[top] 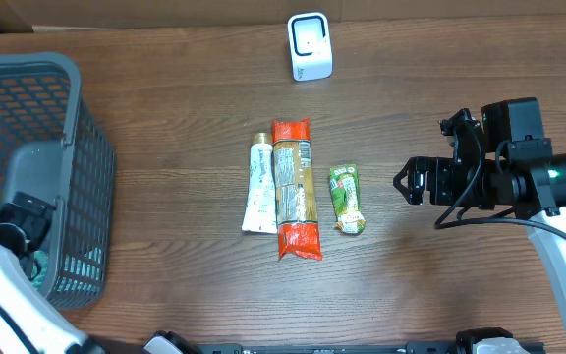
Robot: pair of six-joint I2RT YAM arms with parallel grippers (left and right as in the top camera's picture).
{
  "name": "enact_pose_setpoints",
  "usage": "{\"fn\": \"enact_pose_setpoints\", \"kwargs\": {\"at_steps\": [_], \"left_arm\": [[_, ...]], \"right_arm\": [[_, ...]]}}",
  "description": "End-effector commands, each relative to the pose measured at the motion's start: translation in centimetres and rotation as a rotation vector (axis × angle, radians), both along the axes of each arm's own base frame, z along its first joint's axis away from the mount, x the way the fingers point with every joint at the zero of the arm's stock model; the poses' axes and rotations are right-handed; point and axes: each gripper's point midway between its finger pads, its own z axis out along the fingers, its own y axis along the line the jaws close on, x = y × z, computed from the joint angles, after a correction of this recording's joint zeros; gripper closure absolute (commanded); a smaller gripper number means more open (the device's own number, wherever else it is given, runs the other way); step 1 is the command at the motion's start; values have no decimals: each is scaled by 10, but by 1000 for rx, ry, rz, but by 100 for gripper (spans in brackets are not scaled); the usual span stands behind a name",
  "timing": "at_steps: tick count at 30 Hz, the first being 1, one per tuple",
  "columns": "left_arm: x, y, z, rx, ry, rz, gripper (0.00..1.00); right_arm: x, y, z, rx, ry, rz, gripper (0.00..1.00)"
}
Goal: Scan the item barcode
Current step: 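Move the left gripper into the basket and grasp the teal wipes pack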
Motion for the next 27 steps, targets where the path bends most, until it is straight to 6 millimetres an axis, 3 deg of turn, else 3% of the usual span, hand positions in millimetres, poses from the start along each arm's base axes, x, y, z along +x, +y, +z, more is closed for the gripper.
{"fn": "enact_pose_setpoints", "kwargs": {"at_steps": [1,6,12,22,25,27], "left_arm": [[-1,2,-36,-64,49,18,2],[-6,6,-68,-114,131,56,1],[-17,11,-93,-136,218,111,0],[-33,6,-150,-178,324,132,0],[-34,5,-159,-190,335,130,6],[-33,6,-160,-186,332,126,17]], "right_arm": [[1,2,3,2,-12,7,0],[1,2,3,1,-11,7,0],[1,2,3,1,-11,7,0],[-1,1,2,1,-3,7,0],[-2,1,2,0,-1,7,0],[-2,1,2,0,1,7,0]]}}
